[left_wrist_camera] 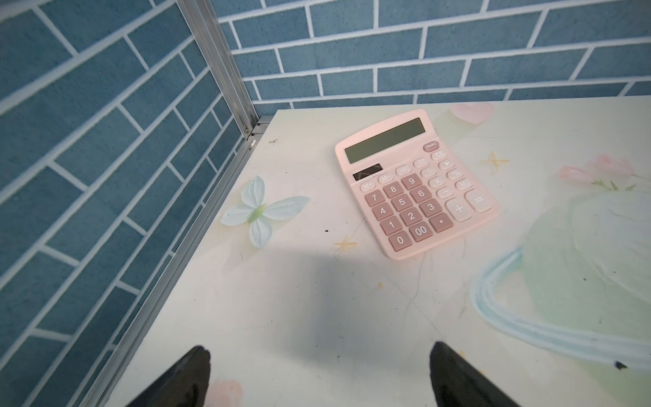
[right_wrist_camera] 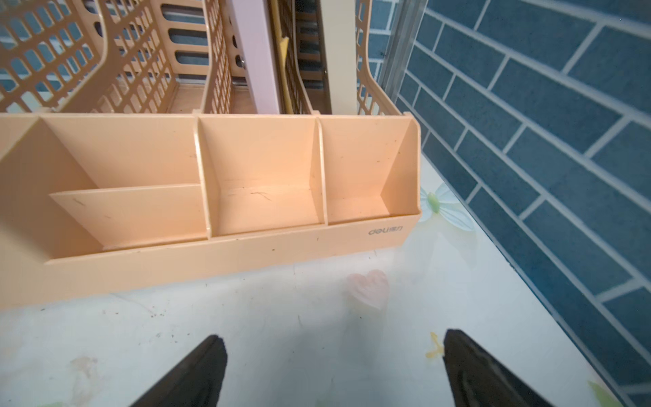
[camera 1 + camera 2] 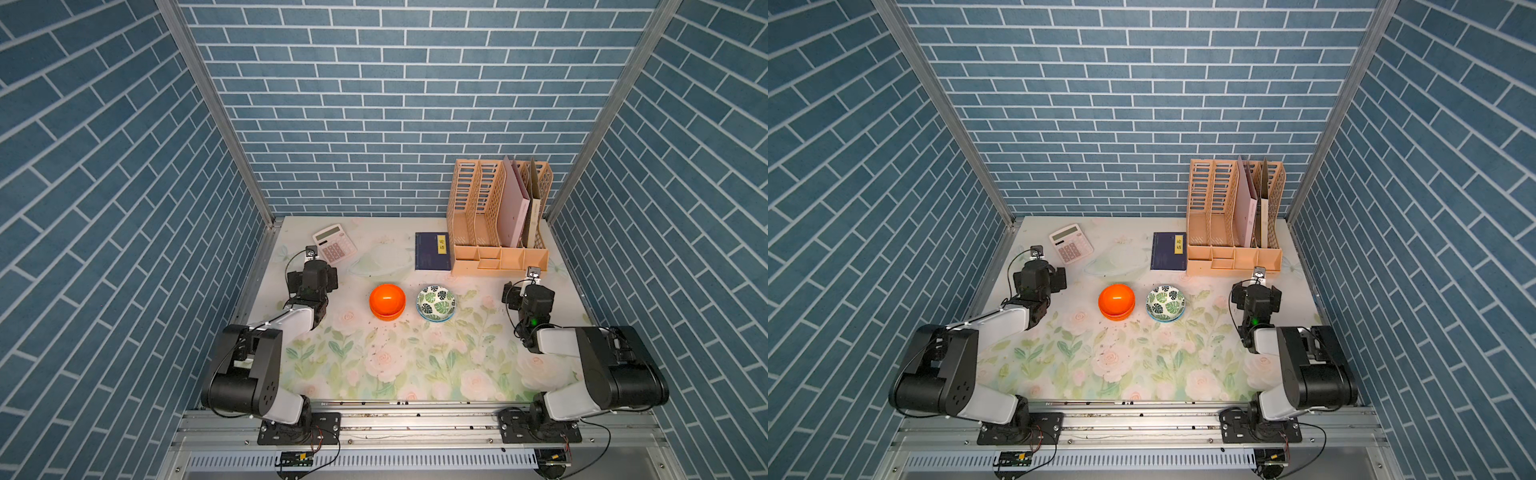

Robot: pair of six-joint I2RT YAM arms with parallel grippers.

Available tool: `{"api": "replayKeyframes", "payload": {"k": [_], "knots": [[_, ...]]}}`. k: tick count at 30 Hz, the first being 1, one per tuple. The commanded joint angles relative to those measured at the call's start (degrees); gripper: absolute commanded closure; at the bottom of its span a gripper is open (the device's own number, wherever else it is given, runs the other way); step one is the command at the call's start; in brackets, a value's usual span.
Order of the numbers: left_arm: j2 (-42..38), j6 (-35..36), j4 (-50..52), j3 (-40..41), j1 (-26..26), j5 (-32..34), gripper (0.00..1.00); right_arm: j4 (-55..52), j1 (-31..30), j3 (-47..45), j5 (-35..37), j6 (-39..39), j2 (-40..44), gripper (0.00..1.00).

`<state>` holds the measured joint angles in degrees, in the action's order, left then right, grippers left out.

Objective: Stack the bowls
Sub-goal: Reset both arms

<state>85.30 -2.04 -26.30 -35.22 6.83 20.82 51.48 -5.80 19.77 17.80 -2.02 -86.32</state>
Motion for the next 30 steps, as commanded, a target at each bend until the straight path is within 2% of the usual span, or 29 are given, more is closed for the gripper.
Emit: {"api": "replayKeyframes", "payload": {"k": [1,10,14,15,16,18,30], "knots": [[0.77,2.01,-11.63,4.55,-2.15,-4.45,0.00,11.31,0.35,-1.73,-2.90,2.55,0.09,0.00],[1.02,1.71,-31.84,14.42,-2.96,-10.63,0.00,15.20,0.36,-4.14,-3.30,2.55,0.48,0.00],[0.41,2.04,-35.06,16.65,-3.56,-13.66,0.01,20.83,0.46,-7.26,-4.10,2.51,0.05,0.00],[0.08,2.04,-37.24,18.20,-3.80,-14.47,0.00,27.36,0.53,-9.27,-3.63,2.57,-2.00,0.00],[0.06,2.04,-39.27,19.71,-3.90,-15.03,0.00,25.92,0.59,-9.40,-3.24,2.61,-1.33,0.00],[1.86,2.40,-48.54,23.47,-3.94,-15.01,0.00,26.33,0.59,-8.90,-2.93,2.57,-1.67,0.00],[1.39,2.18,-48.24,23.63,-4.02,-15.02,0.00,25.62,0.62,-8.94,-3.16,2.43,-1.43,0.00]]}}
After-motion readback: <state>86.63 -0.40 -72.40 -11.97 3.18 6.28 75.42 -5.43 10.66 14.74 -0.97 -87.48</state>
